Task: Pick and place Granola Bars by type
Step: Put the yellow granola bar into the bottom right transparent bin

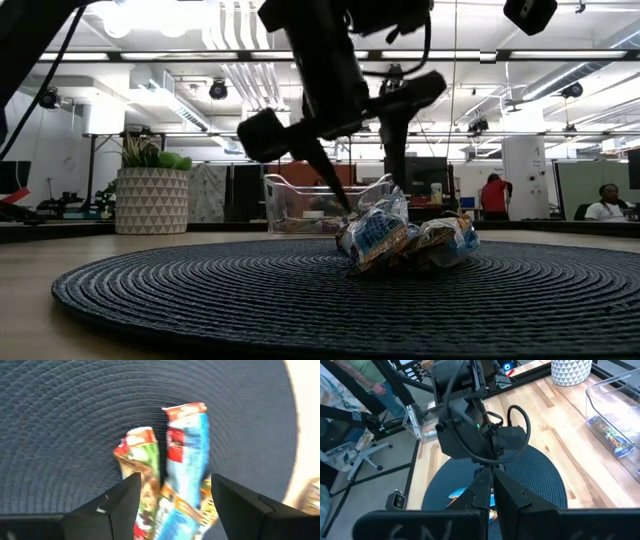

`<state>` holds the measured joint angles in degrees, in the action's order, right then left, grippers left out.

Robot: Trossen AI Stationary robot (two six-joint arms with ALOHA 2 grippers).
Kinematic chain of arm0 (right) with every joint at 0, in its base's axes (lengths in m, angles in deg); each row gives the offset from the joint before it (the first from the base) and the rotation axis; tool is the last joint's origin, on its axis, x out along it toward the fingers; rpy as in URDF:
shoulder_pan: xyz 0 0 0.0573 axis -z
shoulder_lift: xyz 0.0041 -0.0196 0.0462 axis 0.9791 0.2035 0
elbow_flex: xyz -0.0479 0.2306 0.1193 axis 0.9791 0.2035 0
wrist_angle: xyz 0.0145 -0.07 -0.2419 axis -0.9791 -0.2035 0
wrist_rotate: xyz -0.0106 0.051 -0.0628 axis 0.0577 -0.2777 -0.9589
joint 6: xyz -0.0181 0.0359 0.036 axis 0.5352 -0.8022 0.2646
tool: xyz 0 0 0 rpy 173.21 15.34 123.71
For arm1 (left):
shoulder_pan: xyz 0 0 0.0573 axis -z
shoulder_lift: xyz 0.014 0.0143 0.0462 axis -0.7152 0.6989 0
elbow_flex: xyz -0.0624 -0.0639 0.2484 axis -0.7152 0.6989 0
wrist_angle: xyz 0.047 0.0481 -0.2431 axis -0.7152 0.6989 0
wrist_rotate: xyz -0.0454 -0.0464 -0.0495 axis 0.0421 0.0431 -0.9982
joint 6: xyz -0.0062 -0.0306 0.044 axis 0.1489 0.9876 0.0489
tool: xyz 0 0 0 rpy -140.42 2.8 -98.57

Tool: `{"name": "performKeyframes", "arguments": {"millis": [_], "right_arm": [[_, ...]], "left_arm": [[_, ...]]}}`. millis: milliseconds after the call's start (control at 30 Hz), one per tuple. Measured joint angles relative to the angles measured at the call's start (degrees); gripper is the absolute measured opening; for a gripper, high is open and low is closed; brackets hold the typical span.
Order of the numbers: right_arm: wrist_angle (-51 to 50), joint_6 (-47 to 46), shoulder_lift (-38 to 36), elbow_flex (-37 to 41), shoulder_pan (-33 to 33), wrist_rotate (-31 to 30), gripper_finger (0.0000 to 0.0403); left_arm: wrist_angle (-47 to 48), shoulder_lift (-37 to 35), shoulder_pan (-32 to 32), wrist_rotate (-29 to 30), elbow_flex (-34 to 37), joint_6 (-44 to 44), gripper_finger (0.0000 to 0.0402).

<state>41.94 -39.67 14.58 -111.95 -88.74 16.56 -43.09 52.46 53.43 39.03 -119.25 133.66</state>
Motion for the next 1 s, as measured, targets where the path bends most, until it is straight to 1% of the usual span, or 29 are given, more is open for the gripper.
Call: {"name": "performKeyframes", "arguments": {"millis": [100,233,367,567,633,800,1000], "right_arm": [[-0.1,0.2,0.0,0.0,0.0,-0.1,0.0013],[-0.3,0.3,0.0,0.0,0.0,-0.1,0.0013],[-0.4,0.2,0.0,0.2,0.0,-0.1,0.0013],[-1.0,0.2,0.0,0.8,0.0,-0.1,0.0013],[-1.0,0.2,0.0,1.1,0.0,-0.1,0.0013],[-1.0,0.2,0.0,1.2,0.0,-0.1,0.0013],[-0.8,-1.7,0.4,1.3,0.0,-0.5,0.0013]], "left_arm": [[1.3,0.3,0.0,-1.3,0.1,-0.6,0.0222],[2.1,0.0,0.2,-1.4,0.1,-1.2,0.0222],[6.3,-0.6,0.3,-2.8,-0.5,-3.1,0.0222],[18.9,-0.8,1.1,-4.0,-3.1,-8.2,0.0222],[21.0,-0.9,1.5,-4.0,-3.7,-10.7,0.0222],[21.3,-0.9,3.2,-3.1,-5.2,-17.0,0.0222],[21.4,-1.1,6.3,-1.4,-6.6,-19.2,0.0222]]}}
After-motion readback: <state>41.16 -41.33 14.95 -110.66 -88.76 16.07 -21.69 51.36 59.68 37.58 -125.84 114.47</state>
